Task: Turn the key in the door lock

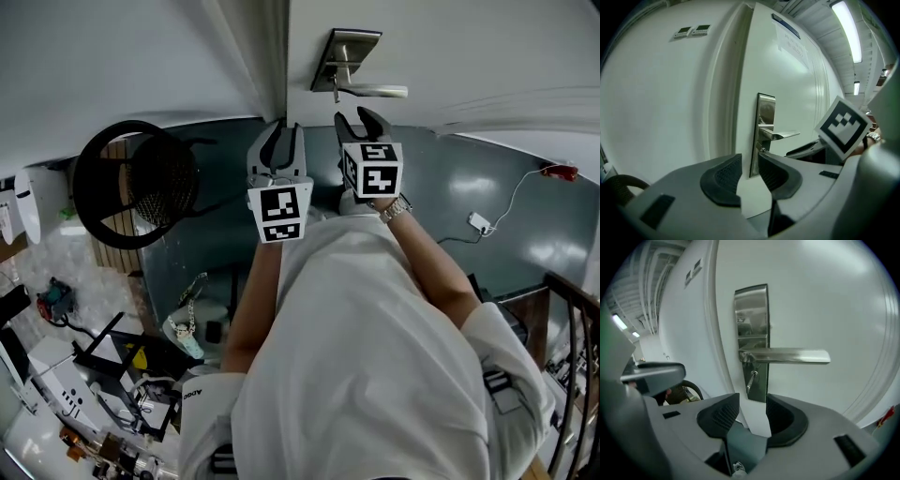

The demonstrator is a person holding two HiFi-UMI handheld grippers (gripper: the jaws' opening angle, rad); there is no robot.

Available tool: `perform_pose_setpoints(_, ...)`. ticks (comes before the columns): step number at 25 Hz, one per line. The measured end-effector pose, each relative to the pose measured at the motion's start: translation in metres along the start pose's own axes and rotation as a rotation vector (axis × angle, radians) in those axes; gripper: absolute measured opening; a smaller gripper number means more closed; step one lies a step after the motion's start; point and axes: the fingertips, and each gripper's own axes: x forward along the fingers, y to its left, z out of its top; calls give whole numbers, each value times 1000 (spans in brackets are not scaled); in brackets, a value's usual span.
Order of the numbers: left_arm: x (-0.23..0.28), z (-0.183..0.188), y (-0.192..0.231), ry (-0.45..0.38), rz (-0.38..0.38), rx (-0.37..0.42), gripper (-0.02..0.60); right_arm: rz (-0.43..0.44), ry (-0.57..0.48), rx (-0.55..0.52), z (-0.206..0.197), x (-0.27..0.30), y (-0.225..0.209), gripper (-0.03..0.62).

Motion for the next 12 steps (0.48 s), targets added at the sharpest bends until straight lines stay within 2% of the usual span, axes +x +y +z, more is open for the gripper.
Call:
perform_pose_setpoints(2, 14, -3, -14, 18, 5, -1, 121, 43, -9, 55, -1, -12, -7, 152)
perform_pose_setpoints(5, 36, -8, -35, 47, 28, 10, 132, 119, 3, 116, -4, -27, -20, 152)
perform_pose_setpoints(9, 69, -16, -58, 66, 83, 24, 135, 175, 18, 114, -3, -38, -42, 152)
perform_pose_setpoints(12, 89, -19, -65, 84, 156, 22, 135, 210, 19, 108, 1, -44, -63, 152)
